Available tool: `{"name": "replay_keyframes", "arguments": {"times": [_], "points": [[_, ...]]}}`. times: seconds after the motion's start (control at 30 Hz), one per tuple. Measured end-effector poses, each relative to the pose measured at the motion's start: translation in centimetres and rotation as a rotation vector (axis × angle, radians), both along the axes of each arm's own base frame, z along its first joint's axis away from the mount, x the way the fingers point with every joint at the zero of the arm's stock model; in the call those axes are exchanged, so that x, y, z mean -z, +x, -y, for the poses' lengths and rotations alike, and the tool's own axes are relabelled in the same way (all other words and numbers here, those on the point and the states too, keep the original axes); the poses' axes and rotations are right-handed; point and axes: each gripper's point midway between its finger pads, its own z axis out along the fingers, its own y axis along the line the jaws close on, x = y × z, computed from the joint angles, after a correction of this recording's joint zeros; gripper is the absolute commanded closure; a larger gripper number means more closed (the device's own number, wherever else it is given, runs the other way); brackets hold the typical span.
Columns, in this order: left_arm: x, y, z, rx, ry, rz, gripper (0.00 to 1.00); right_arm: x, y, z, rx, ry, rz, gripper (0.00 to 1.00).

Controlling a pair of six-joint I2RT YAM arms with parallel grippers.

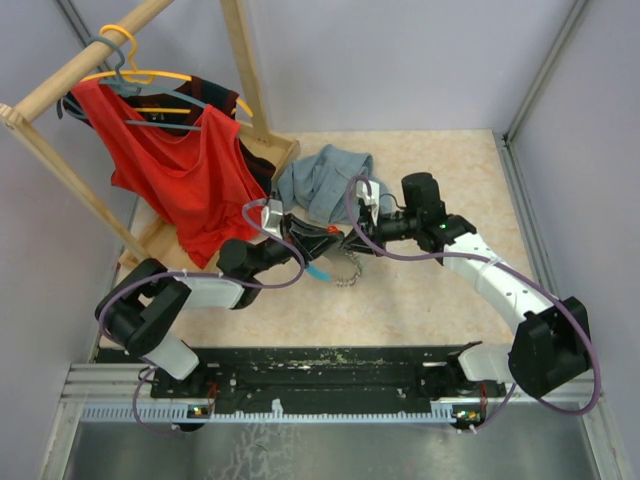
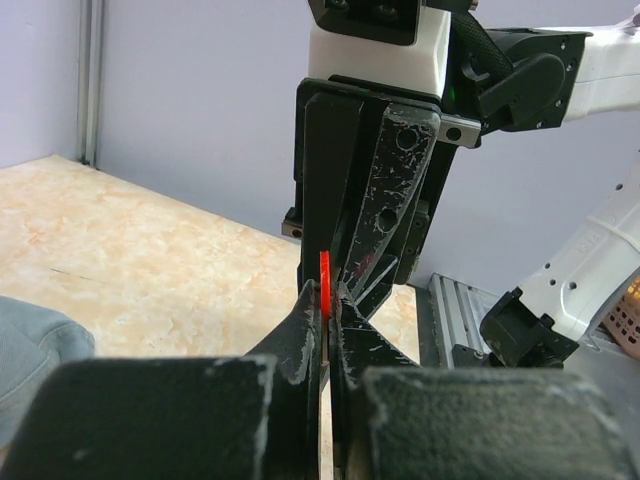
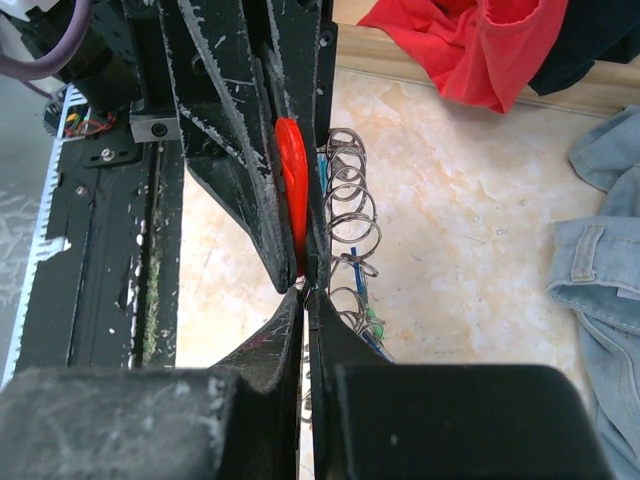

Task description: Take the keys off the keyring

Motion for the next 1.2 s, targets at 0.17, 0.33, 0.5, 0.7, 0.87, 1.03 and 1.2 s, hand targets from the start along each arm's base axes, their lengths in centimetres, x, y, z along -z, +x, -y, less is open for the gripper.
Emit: {"name": "replay_keyframes", "arguments": {"times": [0.17, 0.33, 0.5, 0.7, 0.87, 1.03, 1.2], "points": [[-0.1, -0.3, -0.3, -0.001, -0.002, 0.001, 1.0, -0.2, -0.6, 0.1, -0.036, 0.001, 0.006, 1.0], [0.1, -0.5, -0.8, 0.004, 0.007, 0.006, 0.99, 0.0, -1.4, 0.3, -0.077, -0.003, 0.007, 1.0], [0.3, -1.0, -1.5, 0.042, 0.029, 0.027, 1.0, -0.2, -2.1, 0.4, -0.116, 0.002, 0.007, 1.0], [1.2, -1.7, -2.6, 0.094, 0.068, 0.03, 1.0, -0.4, -2.6, 0.5, -0.153, 0.017, 0.019, 1.0], [1.6, -2.6, -2.7, 0.148, 0.093, 0.039, 1.0, -0.5, -3.2, 0.6, -0.177, 0.026, 0.011, 1.0], [1.5, -3.4, -2.8, 0.187, 0.105, 0.062, 1.0, -0.5, -3.0, 0.5, -0.173, 0.026, 0.015, 1.0], [1.5, -3.8, -2.8, 0.209, 0.107, 0.053, 1.0, -0.3, -2.6, 0.4, -0.155, 0.016, 0.018, 1.0]]}}
